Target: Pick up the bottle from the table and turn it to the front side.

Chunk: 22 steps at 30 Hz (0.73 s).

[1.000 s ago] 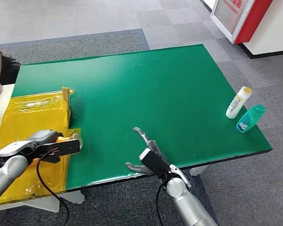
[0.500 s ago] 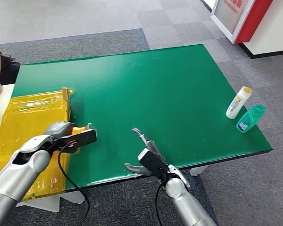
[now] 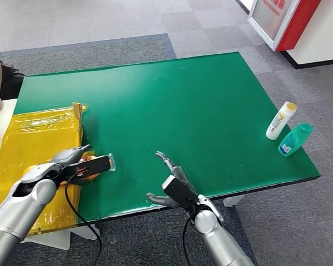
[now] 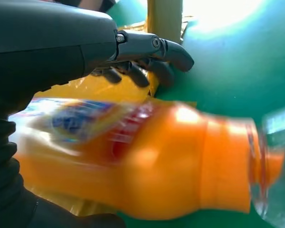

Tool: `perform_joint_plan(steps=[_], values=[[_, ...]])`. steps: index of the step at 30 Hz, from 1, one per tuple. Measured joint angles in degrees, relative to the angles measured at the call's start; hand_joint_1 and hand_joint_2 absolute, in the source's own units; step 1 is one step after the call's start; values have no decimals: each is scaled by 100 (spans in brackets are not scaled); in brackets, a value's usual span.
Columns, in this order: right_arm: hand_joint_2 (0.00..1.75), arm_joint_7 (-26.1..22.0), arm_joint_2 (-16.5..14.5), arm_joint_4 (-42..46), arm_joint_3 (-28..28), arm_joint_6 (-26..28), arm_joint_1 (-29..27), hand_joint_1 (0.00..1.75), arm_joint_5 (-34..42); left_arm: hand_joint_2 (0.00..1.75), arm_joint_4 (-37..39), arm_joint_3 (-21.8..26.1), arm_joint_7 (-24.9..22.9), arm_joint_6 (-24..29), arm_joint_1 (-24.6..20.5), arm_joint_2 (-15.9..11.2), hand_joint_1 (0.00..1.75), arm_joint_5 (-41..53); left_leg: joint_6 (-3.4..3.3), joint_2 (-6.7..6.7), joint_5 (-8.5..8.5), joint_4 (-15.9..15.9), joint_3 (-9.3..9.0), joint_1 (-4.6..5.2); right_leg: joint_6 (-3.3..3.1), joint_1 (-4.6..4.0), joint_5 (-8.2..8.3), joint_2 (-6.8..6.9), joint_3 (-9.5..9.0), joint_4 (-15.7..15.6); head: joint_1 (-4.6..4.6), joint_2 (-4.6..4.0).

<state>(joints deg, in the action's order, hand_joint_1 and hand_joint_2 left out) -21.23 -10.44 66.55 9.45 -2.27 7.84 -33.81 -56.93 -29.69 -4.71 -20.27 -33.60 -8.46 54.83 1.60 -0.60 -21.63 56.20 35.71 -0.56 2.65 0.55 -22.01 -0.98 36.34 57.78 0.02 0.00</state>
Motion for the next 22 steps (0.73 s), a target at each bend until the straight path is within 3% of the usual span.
perform_joint_plan(steps=[7,12,16,22], values=[[175,7,10,21,-18,55,-107,0,54,175,-550,304,208,102,360,-267,0,-775,0,1,0,0,0,0,-1,0,-1,-1,1,0,0,0],[175,17,48,278,-177,184,-388,0,106,175,-1963,814,633,667,1206,-495,0,-1965,-5,2,-10,0,0,1,-1,0,-11,-2,1,-1,-1,0],[175,-55,55,679,-319,209,-682,0,68,175,-3210,1238,1382,1121,2250,-355,0,-2495,-12,5,-26,0,0,3,8,2,-28,-2,0,-3,0,0],[175,-102,45,1165,-409,206,-981,0,-7,175,-4253,1650,2185,1496,3401,188,0,-2712,-20,5,-45,0,0,5,14,5,-40,-1,-4,-6,1,0]])
